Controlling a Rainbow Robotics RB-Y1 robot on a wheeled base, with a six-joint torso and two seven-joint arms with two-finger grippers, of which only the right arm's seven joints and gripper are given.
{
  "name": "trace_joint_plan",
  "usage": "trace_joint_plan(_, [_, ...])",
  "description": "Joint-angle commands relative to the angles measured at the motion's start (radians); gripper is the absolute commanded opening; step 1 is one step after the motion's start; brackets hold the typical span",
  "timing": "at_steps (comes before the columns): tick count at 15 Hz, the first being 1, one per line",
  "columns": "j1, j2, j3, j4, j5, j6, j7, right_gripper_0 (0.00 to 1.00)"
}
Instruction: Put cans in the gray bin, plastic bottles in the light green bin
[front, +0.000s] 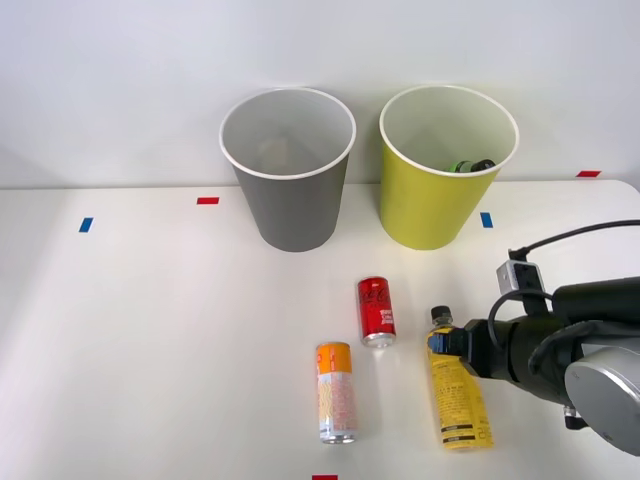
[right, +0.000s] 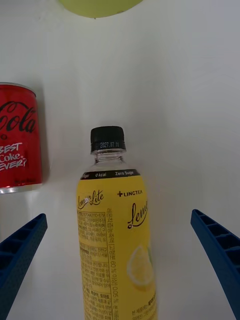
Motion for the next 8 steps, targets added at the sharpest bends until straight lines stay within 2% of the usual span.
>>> trace_joint_plan(1, [-0.002,0.003,0.033,0.004,0.064,0.004,0.009,1.0])
trace_joint_plan(4, [-0.002,0.006,0.06,0.004,0.088,0.008,0.009,1.0])
trace_joint_plan(8, [-0.027,0.063,0.063,0.006,0.137,0.108,0.015,1.0])
